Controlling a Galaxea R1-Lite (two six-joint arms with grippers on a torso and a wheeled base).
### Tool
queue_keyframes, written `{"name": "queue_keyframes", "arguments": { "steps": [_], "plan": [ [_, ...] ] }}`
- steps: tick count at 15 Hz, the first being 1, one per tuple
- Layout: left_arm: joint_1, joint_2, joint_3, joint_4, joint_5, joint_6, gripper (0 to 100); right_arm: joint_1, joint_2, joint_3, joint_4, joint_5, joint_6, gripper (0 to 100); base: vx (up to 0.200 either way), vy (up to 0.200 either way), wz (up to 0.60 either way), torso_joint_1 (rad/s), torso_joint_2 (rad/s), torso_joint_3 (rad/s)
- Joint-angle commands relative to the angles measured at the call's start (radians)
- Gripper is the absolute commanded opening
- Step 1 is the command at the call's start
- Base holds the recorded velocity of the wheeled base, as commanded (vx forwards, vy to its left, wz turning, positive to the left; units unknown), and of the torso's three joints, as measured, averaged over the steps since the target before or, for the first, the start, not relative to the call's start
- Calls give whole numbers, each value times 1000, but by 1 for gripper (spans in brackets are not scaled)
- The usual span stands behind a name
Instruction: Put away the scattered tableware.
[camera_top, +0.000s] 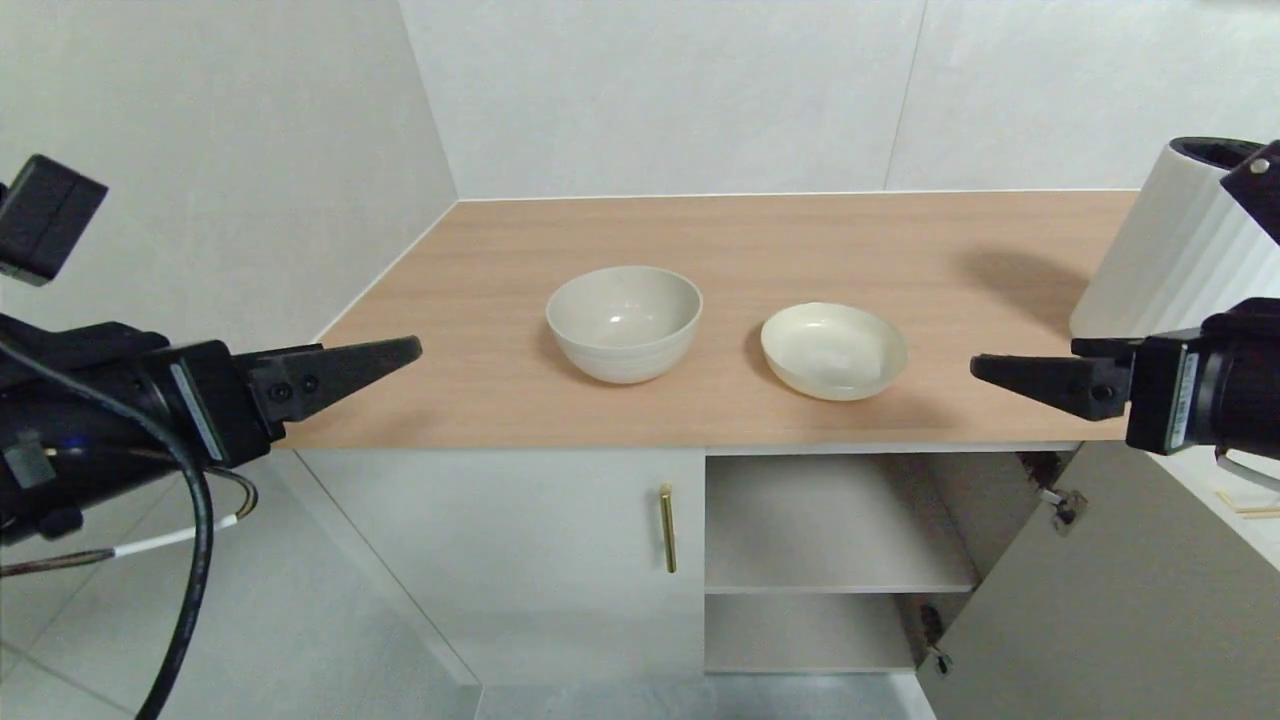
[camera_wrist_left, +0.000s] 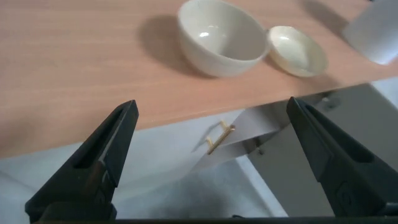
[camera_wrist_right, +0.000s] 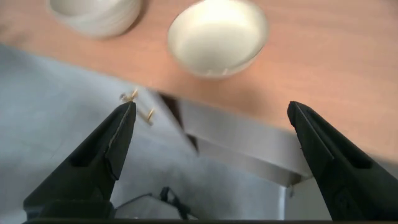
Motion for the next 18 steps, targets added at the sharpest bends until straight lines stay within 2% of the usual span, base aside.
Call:
{"name": "queue_keyframes", "arguments": {
  "steps": [1, 2, 4, 5, 6, 7, 8, 9, 10, 11, 12, 13, 17, 18],
  "plan": [
    [0, 82, -111, 14, -13, -4, 100, -49, 144, -140, 29, -20, 24, 100, 0, 0, 0, 0, 0, 0],
    [0, 132, -196, 72, -4, -4, 100, -52, 185, -214, 104, -30, 66, 100, 0, 0, 0, 0, 0, 0],
    [-1, 204, -404, 330, 45, -4, 100, -51, 256, -380, 286, -93, 94, 100, 0, 0, 0, 0, 0, 0],
    [-9, 227, -495, 472, 74, -4, 100, -51, 282, -413, 311, -112, 101, 100, 0, 0, 0, 0, 0, 0],
    [-26, 238, -523, 546, 82, -15, 100, -51, 290, -404, 311, -110, 146, 100, 0, 0, 0, 0, 0, 0],
    [-41, 240, -509, 550, 82, -35, 100, -51, 297, -397, 311, -109, 175, 100, 0, 0, 0, 0, 0, 0],
    [-63, 274, -483, 515, 88, -64, 100, -51, 317, -395, 308, -113, 195, 100, 0, 0, 0, 0, 0, 0],
    [-80, 292, -484, 483, 104, -68, 100, -51, 320, -395, 306, -113, 195, 100, 0, 0, 0, 0, 0, 0],
    [-116, 366, -489, 362, 197, -108, 100, -51, 325, -392, 283, -116, 196, 100, 0, 0, 0, 0, 0, 0],
    [-159, 425, -501, 291, 326, -133, 100, -51, 325, -381, 262, -122, 199, 100, 0, 0, 0, 0, 0, 0],
    [-172, 458, -510, 273, 390, -136, 100, -51, 325, -375, 251, -130, 199, 100, 0, 0, 0, 0, 0, 0],
    [-201, 514, -539, 262, 501, -138, 100, -51, 325, -358, 217, -151, 199, 100, 0, 0, 0, 0, 0, 0],
    [-218, 543, -553, 254, 502, -141, 100, -51, 325, -326, 162, -174, 190, 100, 0, 0, 0, 0, 0, 0],
    [-222, 574, -581, 248, 506, -142, 100, -51, 326, -326, 162, -174, 190, 100, 0, 0, 0, 0, 0, 0]
  ]
}}
